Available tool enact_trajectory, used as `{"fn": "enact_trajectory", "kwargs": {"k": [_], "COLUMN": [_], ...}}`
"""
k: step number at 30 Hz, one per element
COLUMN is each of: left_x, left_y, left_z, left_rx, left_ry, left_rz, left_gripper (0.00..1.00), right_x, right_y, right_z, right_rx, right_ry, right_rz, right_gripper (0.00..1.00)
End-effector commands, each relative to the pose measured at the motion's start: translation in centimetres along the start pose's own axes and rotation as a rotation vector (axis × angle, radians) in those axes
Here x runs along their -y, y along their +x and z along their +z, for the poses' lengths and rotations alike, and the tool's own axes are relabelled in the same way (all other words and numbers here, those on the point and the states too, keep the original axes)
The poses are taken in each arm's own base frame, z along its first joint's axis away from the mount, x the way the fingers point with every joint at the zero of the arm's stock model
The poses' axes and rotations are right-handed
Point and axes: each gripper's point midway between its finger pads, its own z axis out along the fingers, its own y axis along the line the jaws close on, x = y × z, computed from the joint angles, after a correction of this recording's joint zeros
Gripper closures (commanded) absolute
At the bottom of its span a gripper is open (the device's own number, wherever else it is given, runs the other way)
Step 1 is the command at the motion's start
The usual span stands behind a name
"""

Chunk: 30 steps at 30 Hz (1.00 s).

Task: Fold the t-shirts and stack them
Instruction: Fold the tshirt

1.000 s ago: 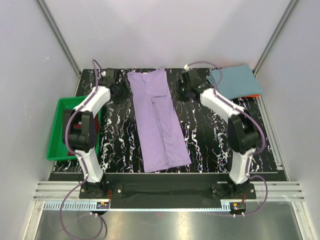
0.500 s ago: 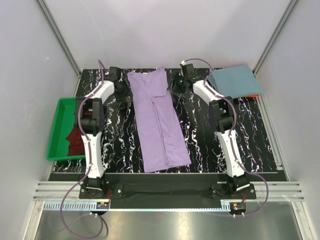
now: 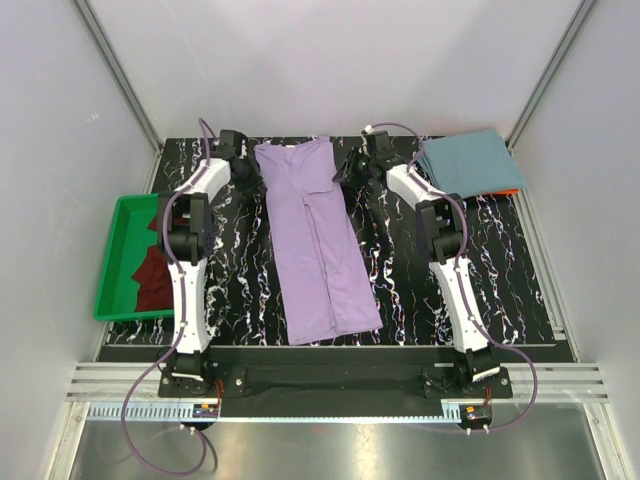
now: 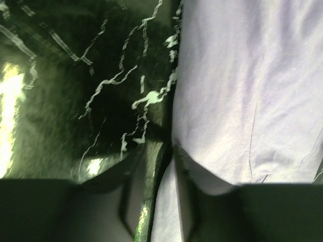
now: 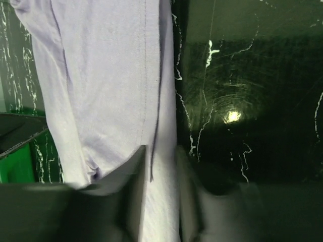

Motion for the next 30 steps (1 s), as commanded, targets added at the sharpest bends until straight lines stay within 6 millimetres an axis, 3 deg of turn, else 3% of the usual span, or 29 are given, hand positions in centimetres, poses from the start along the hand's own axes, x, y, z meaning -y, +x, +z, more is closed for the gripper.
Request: {"fn": "enact_trajectory", "kwargs": {"k": [1, 2, 4, 7, 8, 10, 11, 13, 15, 20, 22, 23, 25, 26, 27, 28, 29, 30], "left_x": [1.4, 1.5, 1.9, 3.3, 4.1, 5.3, 6.1, 8.0, 9.0, 9.6, 9.0, 8.8, 6.6, 6.8, 4.6, 3.1, 3.8, 2.9], "left_y": [-1.1, -0.9, -1.2, -1.5, -1.4, -1.7, -1.7, -1.5, -1.3, -0.9, -0.9, -1.1, -0.8, -1.8, -0.4, -0.7, -2.0, -1.5], "left_z": [0.8, 1.2, 1.4, 1.6, 1.5, 1.7, 1.6, 1.6, 1.7, 2.4, 2.4, 1.9, 1.4, -0.8, -1.0, -1.8, -5.3, -6.3], "left_rx": [0.017, 0.005, 0.012, 0.018, 0.008, 0.018, 0.013, 0.006, 0.001, -0.012, -0.016, -0.008, -0.023, 0.010, -0.029, -0.002, 0.058, 0.058], "left_ry": [0.077, 0.086, 0.105, 0.179, 0.221, 0.269, 0.300, 0.379, 0.413, 0.421, 0.394, 0.380, 0.310, 0.307, 0.242, 0.177, 0.177, 0.145], "left_rz": [0.012, 0.008, 0.007, 0.004, -0.002, 0.002, 0.000, 0.021, 0.026, 0.015, 0.013, 0.021, 0.006, 0.028, 0.008, 0.009, 0.053, 0.063], "left_gripper": [0.75, 0.84, 0.91, 1.00, 1.00, 1.00, 1.00, 1.00, 1.00, 0.98, 0.91, 0.74, 0.63, 0.54, 0.52, 0.50, 0.47, 0.46], "right_x": [0.2, 0.4, 1.1, 1.9, 2.8, 2.6, 3.9, 3.5, 4.6, 6.0, 6.2, 6.5, 6.0, 5.6, 5.1, 4.0, 3.9, 3.1], "right_y": [0.7, 0.5, 0.0, -0.9, -0.3, -1.4, -0.8, -1.7, -1.0, -0.3, -0.3, -0.1, -0.2, -0.3, -0.3, -1.2, -0.9, -1.5], "right_z": [1.0, 1.0, 0.7, -0.1, -0.2, -1.2, -1.4, -2.4, -2.7, -3.4, -3.6, -3.7, -4.1, -4.4, -4.6, -5.4, -6.0, -7.1], "right_rx": [-0.012, -0.006, 0.014, 0.058, 0.052, 0.098, 0.090, 0.136, 0.142, 0.152, 0.154, 0.147, 0.137, 0.127, 0.113, 0.123, 0.096, 0.100], "right_ry": [-0.008, -0.002, 0.029, 0.064, 0.083, 0.088, 0.113, 0.110, 0.137, 0.200, 0.209, 0.221, 0.210, 0.207, 0.194, 0.180, 0.196, 0.198], "right_rz": [0.030, 0.036, 0.048, 0.059, 0.074, 0.088, 0.111, 0.124, 0.142, 0.168, 0.183, 0.195, 0.202, 0.205, 0.196, 0.181, 0.163, 0.149], "right_gripper": [0.68, 0.73, 0.89, 1.00, 1.00, 1.00, 1.00, 1.00, 1.00, 1.00, 1.00, 0.99, 0.90, 0.84, 0.78, 0.62, 0.54, 0.48]}}
